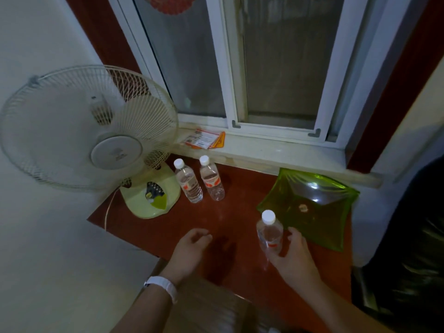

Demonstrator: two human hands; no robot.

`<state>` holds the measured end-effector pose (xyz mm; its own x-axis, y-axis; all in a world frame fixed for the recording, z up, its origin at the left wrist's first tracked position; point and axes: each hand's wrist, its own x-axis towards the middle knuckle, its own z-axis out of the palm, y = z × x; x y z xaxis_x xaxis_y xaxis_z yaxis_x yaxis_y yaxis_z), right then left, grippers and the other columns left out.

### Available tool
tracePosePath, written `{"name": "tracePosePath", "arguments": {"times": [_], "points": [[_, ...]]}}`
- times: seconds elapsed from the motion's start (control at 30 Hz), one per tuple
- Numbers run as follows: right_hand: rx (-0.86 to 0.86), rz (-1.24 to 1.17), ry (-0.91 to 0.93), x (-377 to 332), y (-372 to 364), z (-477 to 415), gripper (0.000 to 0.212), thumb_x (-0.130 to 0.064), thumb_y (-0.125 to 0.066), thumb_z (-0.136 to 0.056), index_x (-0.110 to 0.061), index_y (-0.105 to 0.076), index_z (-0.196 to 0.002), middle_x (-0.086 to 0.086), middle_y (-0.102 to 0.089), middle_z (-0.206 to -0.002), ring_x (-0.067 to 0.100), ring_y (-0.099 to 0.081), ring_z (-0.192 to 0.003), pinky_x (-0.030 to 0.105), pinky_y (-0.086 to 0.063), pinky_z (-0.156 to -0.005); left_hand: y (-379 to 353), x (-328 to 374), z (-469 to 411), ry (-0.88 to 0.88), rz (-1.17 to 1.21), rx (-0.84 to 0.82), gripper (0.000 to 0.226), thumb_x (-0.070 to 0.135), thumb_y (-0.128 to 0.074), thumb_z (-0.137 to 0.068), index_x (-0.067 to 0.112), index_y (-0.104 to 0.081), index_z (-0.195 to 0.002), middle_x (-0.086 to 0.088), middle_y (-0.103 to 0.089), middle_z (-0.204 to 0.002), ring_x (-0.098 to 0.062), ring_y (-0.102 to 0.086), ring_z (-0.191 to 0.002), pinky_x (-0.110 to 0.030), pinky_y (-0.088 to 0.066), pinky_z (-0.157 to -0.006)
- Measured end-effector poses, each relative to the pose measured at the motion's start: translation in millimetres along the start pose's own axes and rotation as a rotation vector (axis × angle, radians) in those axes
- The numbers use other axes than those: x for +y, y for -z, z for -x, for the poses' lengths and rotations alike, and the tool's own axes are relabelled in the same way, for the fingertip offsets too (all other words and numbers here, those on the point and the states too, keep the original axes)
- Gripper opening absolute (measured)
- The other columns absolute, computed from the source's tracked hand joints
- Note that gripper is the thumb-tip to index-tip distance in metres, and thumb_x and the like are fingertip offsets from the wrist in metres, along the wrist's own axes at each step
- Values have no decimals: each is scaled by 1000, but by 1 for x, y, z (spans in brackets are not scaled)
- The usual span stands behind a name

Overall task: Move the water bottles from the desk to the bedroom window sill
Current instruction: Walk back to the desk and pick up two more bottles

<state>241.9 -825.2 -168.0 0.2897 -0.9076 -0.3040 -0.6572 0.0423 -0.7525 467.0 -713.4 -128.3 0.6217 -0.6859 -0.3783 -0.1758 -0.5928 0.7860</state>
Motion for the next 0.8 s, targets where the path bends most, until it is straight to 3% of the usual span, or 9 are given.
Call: {"name": "tracePosePath", "arguments": {"times": [0.13, 0.27, 0.37, 0.5, 0.57, 0.63, 0.73, 0.8], "points": [[-9, -46, -2, 1, -8, -14, 95, -37, -86, -66, -14, -37, -144, 6, -46, -141, 26, -45, -132, 41, -42, -105, -7, 9, -25, 45, 98, 41, 10, 26, -62, -95, 21, -68, -101, 3, -68, -95, -7, -56, -71, -18, -41, -59], [30, -119, -37, 9, -23, -33, 96, -40, -88, -57, -13, -45, -137, 6, -54, -133, 23, -52, -124, 45, -45, -105, -12, 13, -49, 117, 213, 50, 11, 21, -61, -93, 17, -70, -99, 0, -69, -91, -9, -60, -74, -22, -43, -63], [13, -138, -39, 17, -33, -46, 81, -42, -87, -57, -20, -53, -127, 1, -63, -119, 21, -62, -112, 45, -52, -95, -15, 10, -66, 187, 291, 11, 14, 21, -59, -94, 14, -69, -101, -2, -68, -90, -11, -60, -73, -24, -44, -61], [8, -149, 23, 9, -39, -56, 51, -43, -80, -61, -29, -61, -106, -10, -69, -93, 7, -68, -89, 39, -56, -80, -15, 5, -94, 281, 428, -36, 16, 26, -58, -94, 15, -67, -103, -6, -71, -98, -19, -65, -87, -32, -45, -71], [-39, -171, 65, -15, -37, -55, 27, -40, -75, -76, -22, -62, -92, -6, -68, -74, 12, -68, -69, 43, -57, -68, -11, 4, -111, 313, 468, -20, 17, 25, -56, -95, 14, -65, -105, -5, -70, -99, -20, -65, -89, -32, -45, -73], [-38, -156, 113, -39, -37, -56, 24, -37, -64, -91, -16, -59, -79, 4, -63, -60, 18, -64, -53, 45, -54, -58, -7, 6, -125, 303, 506, 4, 16, 23, -54, -96, 13, -63, -106, -4, -68, -97, -19, -64, -88, -32, -45, -72], [-10, -169, 119, -62, -41, -65, 16, -30, -67, -91, -20, -61, -81, 7, -66, -66, 18, -66, -56, 42, -54, -57, -5, 11, -146, 229, 535, 20, 13, 20, -60, -91, 13, -61, -102, -5, -68, -92, -18, -64, -81, -32, -48, -69], [-20, -231, 110, -75, -46, -69, 21, -34, -76, -83, -24, -62, -94, 3, -69, -73, 20, -69, -65, 38, -56, -60, -9, 8, -165, 164, 510, 8, 31, 27, -69, -80, 12, -62, -107, -11, -74, -98, -26, -71, -85, -42, -57, -77]]}}
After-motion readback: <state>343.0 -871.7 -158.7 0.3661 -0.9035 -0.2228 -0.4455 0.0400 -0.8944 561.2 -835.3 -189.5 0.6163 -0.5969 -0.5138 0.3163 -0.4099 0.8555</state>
